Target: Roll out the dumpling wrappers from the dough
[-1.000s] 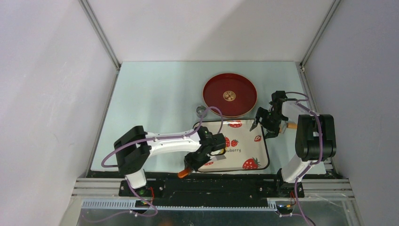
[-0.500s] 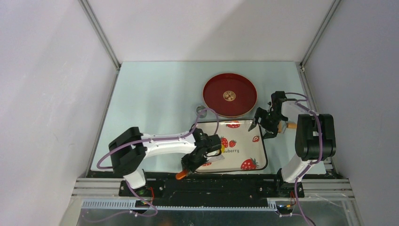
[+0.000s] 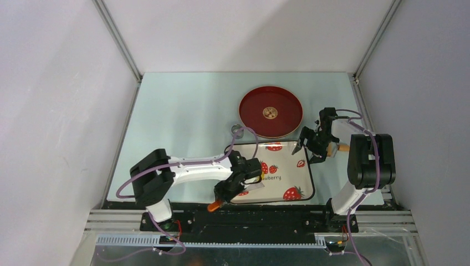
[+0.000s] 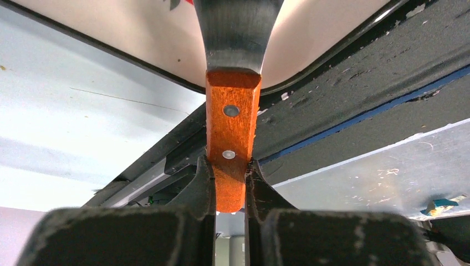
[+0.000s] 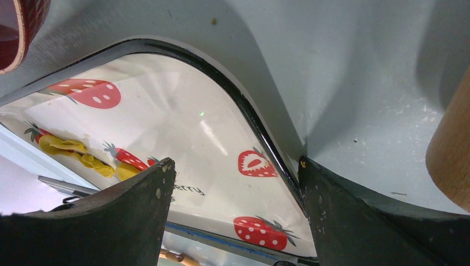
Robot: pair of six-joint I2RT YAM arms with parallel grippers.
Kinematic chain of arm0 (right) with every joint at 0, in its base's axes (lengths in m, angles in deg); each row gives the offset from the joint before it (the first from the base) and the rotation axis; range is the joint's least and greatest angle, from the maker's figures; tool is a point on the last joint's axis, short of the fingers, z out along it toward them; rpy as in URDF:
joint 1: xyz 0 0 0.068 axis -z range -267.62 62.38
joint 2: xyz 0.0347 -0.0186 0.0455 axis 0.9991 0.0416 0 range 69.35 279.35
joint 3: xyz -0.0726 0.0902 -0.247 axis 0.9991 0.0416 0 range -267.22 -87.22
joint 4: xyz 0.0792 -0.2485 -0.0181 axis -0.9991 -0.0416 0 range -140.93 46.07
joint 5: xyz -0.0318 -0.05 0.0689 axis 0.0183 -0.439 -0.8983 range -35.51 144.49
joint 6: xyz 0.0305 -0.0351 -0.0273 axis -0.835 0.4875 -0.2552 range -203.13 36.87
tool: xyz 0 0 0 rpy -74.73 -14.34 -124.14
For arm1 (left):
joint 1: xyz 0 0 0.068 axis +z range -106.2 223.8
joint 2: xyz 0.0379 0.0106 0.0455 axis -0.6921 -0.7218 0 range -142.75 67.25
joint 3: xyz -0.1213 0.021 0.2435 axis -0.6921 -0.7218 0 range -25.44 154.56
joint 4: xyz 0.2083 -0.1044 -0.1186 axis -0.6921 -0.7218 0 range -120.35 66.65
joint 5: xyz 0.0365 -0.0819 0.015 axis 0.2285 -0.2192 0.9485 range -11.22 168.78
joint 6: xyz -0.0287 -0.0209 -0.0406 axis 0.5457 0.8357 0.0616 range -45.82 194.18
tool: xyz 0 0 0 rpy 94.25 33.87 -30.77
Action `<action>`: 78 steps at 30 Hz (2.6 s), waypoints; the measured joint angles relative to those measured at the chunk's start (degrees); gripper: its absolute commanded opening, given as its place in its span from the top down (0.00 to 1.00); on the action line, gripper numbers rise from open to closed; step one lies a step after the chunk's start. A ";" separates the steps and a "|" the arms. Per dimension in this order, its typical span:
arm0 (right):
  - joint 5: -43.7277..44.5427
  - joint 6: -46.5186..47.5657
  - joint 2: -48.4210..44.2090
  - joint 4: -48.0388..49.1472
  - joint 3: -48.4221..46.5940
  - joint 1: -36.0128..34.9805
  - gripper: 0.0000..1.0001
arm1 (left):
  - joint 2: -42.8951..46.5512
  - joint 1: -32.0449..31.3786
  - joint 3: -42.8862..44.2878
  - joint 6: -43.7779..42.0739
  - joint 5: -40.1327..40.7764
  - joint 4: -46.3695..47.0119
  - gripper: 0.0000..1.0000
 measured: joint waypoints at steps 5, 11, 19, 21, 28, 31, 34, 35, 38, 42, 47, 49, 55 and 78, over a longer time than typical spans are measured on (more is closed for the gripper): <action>-0.02 0.00 0.00 0.11 0.15 0.02 0.15 | -1.73 0.61 1.38 0.13 -0.11 -0.72 1.00; -0.09 0.04 -0.07 0.17 0.26 0.04 0.16 | -3.08 1.49 2.86 0.11 -0.52 -1.51 1.00; -0.17 0.22 -0.07 0.17 0.31 0.07 0.16 | -5.03 1.88 4.42 0.11 -0.66 -2.10 1.00; -0.17 0.22 -0.09 0.17 0.31 0.07 0.16 | -5.42 1.97 4.70 0.11 -0.63 -2.12 1.00; -0.20 0.22 -0.24 0.26 0.44 0.07 0.16 | -7.06 2.34 6.97 0.22 -0.44 -2.10 1.00; -0.57 0.20 -0.28 0.17 0.61 0.07 0.16 | -7.87 2.73 8.68 0.57 -0.09 -0.94 1.00; -1.36 0.17 -0.31 -0.09 0.87 0.04 0.16 | -8.33 2.95 9.99 0.61 0.39 -0.02 1.00; -1.57 0.17 -0.31 -0.20 0.94 0.04 0.16 | -8.48 2.95 10.45 0.61 0.66 0.15 1.00; -2.10 0.20 -0.37 -0.35 1.07 0.04 0.15 | -8.59 2.95 11.34 0.61 1.70 0.72 1.00; -2.51 0.17 -0.61 -0.31 1.31 0.04 0.13 | -8.59 2.95 11.78 0.72 3.54 1.92 1.00; -2.75 0.17 -1.55 -0.57 2.14 0.07 0.10 | -7.65 2.99 11.74 1.66 5.62 3.74 1.00; -2.78 0.17 -2.10 -0.92 2.43 0.24 0.10 | -6.49 2.99 11.72 2.08 6.34 4.44 1.00; -3.30 0.17 -3.82 -1.55 2.49 1.97 0.09 | -3.32 3.17 11.21 2.23 6.75 5.84 1.00; -3.28 0.92 -5.64 -8.94 -15.34 -3.96 0.19 | -5.27 16.48 20.11 -0.66 4.52 5.62 1.00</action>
